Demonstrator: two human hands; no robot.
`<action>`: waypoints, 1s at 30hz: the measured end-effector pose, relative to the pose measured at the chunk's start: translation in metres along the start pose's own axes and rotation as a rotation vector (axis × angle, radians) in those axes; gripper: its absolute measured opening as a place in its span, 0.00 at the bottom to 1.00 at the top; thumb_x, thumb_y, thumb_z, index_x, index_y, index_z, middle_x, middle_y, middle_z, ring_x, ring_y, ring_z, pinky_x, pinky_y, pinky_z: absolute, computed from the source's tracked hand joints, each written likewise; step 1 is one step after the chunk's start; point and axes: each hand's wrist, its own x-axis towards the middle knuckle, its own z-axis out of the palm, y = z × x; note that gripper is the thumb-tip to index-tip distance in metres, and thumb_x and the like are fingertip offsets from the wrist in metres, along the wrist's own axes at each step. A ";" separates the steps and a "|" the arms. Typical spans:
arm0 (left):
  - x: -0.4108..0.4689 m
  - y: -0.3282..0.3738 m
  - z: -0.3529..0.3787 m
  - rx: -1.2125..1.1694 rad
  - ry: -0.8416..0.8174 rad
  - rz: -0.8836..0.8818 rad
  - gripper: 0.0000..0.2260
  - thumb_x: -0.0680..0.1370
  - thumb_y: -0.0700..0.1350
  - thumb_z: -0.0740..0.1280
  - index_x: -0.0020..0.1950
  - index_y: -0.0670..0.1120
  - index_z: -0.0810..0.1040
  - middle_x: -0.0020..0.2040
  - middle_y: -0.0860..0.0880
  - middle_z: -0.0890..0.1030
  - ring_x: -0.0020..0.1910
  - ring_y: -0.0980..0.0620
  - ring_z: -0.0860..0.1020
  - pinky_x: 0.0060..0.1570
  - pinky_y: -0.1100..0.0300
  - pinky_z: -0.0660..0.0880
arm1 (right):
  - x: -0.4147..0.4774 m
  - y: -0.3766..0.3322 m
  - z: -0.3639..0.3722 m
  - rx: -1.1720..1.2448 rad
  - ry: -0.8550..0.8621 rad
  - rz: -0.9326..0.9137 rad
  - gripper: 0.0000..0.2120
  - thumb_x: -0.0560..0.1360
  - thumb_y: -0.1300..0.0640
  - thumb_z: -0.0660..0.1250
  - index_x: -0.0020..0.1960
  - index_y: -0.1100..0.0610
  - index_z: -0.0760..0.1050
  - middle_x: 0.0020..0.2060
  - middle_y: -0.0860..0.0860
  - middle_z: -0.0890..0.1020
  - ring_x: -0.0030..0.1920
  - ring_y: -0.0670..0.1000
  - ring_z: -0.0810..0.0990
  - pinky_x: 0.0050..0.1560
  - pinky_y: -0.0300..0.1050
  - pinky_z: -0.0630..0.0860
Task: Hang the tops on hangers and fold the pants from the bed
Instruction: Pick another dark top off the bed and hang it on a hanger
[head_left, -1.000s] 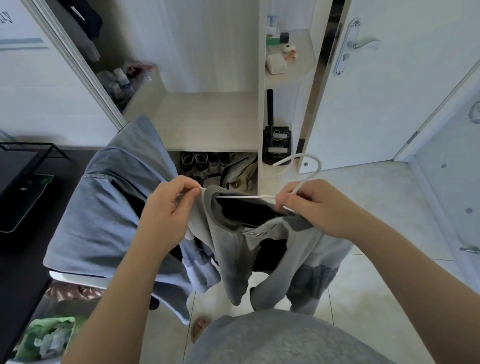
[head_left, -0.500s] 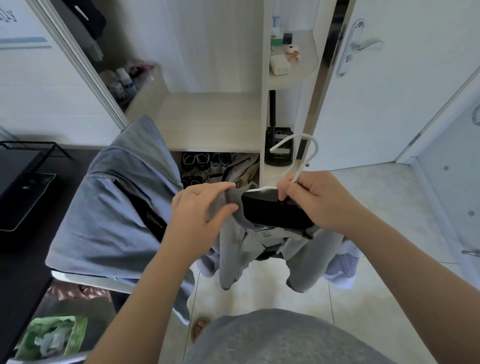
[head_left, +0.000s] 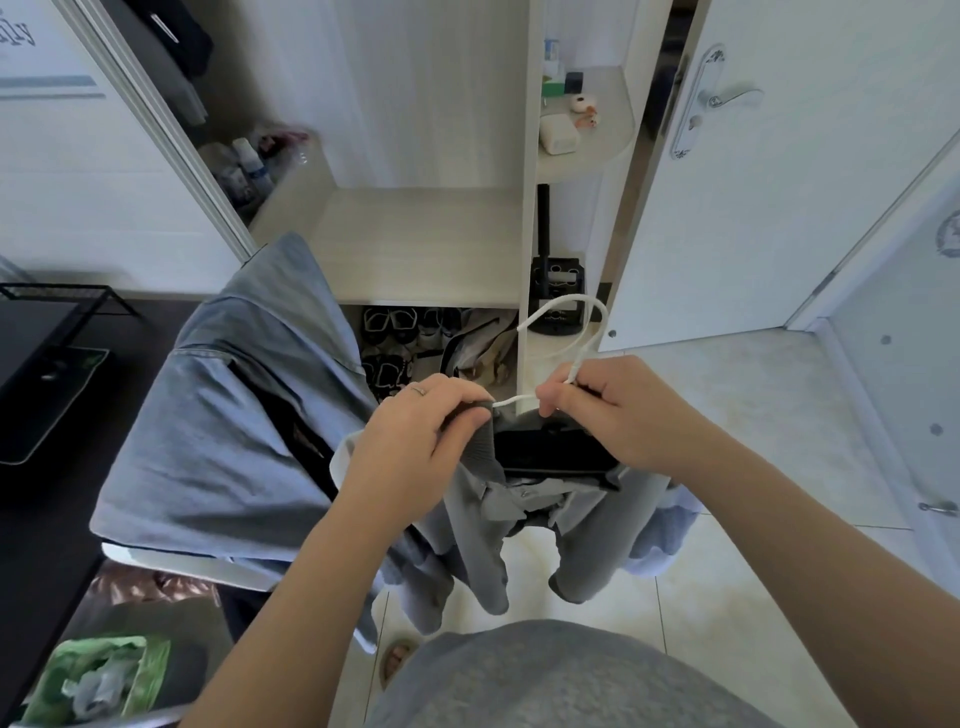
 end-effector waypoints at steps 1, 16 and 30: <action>0.000 -0.002 0.000 0.038 -0.020 -0.006 0.06 0.82 0.46 0.65 0.56 0.50 0.81 0.49 0.59 0.79 0.46 0.60 0.75 0.48 0.69 0.68 | -0.001 0.002 0.001 0.000 -0.003 -0.001 0.12 0.80 0.47 0.64 0.40 0.42 0.80 0.36 0.53 0.83 0.26 0.45 0.70 0.30 0.35 0.68; 0.005 -0.031 -0.034 -0.028 0.230 -0.108 0.08 0.81 0.48 0.63 0.51 0.48 0.81 0.42 0.58 0.80 0.43 0.52 0.78 0.50 0.37 0.74 | -0.029 0.088 -0.058 -0.279 -0.077 0.330 0.07 0.78 0.57 0.69 0.41 0.55 0.78 0.37 0.52 0.82 0.43 0.58 0.79 0.48 0.52 0.75; 0.000 -0.045 -0.033 0.065 0.042 -0.076 0.06 0.82 0.41 0.65 0.53 0.47 0.82 0.44 0.52 0.81 0.47 0.52 0.76 0.50 0.67 0.69 | -0.029 0.087 -0.069 -0.138 0.215 0.345 0.09 0.75 0.63 0.72 0.41 0.50 0.83 0.39 0.49 0.85 0.42 0.50 0.82 0.43 0.37 0.73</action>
